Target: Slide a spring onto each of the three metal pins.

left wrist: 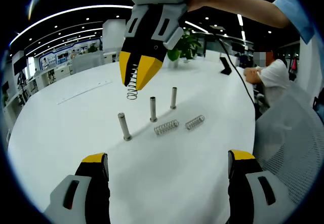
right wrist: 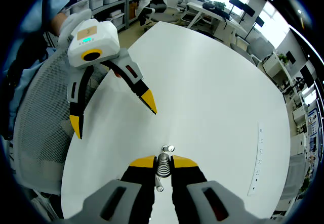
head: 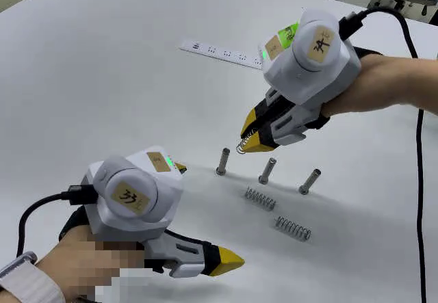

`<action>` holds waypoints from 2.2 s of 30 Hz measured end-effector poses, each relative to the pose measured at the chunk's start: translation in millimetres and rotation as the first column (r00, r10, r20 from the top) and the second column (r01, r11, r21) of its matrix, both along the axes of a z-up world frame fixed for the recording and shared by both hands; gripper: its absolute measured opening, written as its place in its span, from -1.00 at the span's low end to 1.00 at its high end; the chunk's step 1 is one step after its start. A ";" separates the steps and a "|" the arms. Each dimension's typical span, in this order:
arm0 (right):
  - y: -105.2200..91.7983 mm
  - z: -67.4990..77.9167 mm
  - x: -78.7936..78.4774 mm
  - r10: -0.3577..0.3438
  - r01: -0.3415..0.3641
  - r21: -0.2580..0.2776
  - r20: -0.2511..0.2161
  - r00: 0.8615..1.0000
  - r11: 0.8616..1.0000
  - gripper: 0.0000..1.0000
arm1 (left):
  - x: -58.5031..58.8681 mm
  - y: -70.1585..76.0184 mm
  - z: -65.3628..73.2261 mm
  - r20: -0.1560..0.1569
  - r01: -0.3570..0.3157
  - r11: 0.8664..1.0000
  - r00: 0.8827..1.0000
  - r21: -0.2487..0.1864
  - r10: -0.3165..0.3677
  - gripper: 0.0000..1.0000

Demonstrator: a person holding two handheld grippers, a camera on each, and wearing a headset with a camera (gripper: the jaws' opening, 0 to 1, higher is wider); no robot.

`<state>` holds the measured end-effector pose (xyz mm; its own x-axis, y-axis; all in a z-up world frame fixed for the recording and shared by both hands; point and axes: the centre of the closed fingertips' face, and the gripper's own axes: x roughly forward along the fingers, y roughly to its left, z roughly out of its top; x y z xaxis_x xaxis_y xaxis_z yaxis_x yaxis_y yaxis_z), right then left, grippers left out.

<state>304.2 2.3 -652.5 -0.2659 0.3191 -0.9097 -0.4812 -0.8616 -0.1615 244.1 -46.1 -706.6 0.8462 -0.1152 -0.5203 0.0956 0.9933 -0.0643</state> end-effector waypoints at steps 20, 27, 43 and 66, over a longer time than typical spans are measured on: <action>16.3 -20.2 -4.8 0.081 -0.077 -0.090 0.050 0.995 0.993 -0.76 | -0.8 4.8 5.9 0.013 -0.025 0.999 1.000 -0.027 0.026 1.00; 19.5 -27.5 -2.2 0.098 -0.091 -0.108 0.066 0.993 0.990 -0.76 | -1.0 6.3 3.7 0.004 -0.027 0.999 1.000 -0.036 0.027 1.00; 21.9 -29.4 -4.5 0.121 -0.111 -0.120 0.073 0.990 0.986 -0.75 | 1.2 3.5 2.2 -0.006 -0.011 0.999 1.000 -0.045 0.011 1.00; 20.8 -63.3 -4.6 0.146 -0.124 -0.174 0.119 0.982 0.977 -0.75 | 2.3 -1.8 0.2 -0.014 0.013 0.999 1.000 -0.052 -0.013 1.00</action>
<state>299.6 23.1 -715.8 -0.1723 0.1310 -0.9763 -0.3426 -0.9372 -0.0653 246.4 -47.9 -706.4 0.8368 -0.1532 -0.5257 0.1072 0.9873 -0.1171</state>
